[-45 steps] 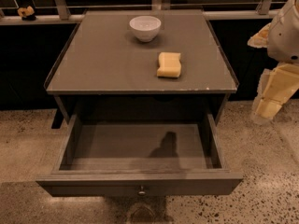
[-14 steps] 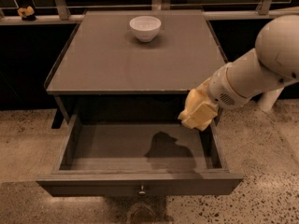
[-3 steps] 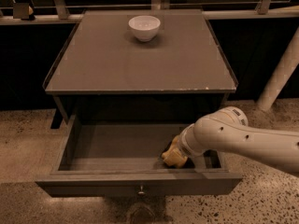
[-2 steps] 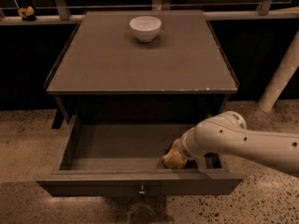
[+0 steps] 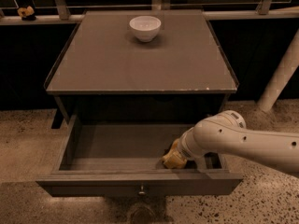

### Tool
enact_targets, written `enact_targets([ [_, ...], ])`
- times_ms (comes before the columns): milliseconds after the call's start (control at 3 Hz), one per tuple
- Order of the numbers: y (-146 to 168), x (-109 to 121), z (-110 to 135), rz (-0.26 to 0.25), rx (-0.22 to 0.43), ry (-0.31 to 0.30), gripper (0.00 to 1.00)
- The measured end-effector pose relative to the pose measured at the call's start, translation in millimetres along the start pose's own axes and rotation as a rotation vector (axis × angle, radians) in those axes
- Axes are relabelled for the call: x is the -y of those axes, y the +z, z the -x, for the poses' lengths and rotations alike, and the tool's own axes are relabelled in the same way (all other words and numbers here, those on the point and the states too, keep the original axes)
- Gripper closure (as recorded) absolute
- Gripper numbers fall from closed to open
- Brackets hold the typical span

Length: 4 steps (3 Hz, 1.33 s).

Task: Place sponge into top drawer

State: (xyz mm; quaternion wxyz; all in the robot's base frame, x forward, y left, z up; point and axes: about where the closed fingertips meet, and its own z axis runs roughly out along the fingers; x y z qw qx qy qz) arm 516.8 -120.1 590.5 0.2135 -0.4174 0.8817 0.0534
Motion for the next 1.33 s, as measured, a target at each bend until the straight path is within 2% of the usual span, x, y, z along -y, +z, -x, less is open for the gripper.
enact_targets([
  [667,0.0,0.0,0.0,0.000,0.000,0.000,0.13],
  [1000,0.0,-0.1,0.0,0.000,0.000,0.000,0.00],
  [1333,0.0,-0.1,0.0,0.000,0.000,0.000,0.00],
])
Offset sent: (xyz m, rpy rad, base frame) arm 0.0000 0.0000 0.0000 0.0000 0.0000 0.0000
